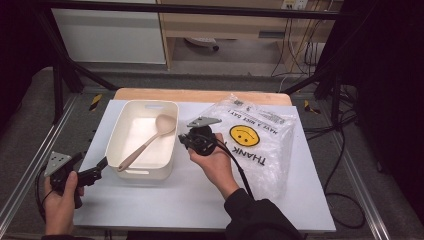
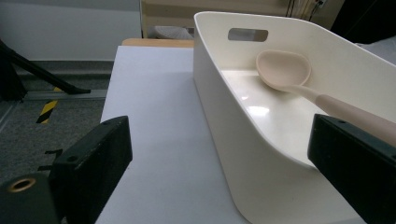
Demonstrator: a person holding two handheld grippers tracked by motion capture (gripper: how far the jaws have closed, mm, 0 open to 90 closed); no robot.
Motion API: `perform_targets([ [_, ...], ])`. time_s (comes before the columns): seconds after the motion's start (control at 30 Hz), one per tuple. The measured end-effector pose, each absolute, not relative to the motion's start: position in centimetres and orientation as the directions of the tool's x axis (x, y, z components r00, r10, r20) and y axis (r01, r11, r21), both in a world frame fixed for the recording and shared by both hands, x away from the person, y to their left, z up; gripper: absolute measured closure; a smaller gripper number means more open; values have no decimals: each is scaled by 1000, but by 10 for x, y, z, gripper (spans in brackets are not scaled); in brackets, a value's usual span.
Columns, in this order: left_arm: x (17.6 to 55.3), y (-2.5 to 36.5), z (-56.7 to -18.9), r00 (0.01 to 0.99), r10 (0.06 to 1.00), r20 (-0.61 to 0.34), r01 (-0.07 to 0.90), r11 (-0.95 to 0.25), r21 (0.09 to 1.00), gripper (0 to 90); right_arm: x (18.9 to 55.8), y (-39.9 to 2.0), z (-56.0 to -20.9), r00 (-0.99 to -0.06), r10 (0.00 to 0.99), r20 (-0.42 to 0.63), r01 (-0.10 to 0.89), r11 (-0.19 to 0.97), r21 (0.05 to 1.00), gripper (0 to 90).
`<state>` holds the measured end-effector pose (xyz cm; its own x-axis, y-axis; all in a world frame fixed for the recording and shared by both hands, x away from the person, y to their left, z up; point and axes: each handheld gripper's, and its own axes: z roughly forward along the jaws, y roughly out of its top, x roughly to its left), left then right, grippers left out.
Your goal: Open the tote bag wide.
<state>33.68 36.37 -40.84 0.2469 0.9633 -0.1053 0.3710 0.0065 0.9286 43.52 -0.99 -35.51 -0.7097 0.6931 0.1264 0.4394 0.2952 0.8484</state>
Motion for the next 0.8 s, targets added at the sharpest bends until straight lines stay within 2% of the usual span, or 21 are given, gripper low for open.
perform_targets([
  [0.2, 337, 364, -408, 246, 964, -105, 371, 7, 929, 63, 450, 6, -346, -696, 710, 109, 434, 295, 851, 873],
  [0.6, 337, 363, -409, 251, 963, -99, 374, -2, 927, 63, 453, -7, -327, -683, 721, 121, 423, 254, 870, 874],
  [0.8, 337, 363, -409, 252, 963, -99, 375, -3, 927, 63, 454, 9, -339, -698, 705, 124, 436, 281, 855, 874],
])
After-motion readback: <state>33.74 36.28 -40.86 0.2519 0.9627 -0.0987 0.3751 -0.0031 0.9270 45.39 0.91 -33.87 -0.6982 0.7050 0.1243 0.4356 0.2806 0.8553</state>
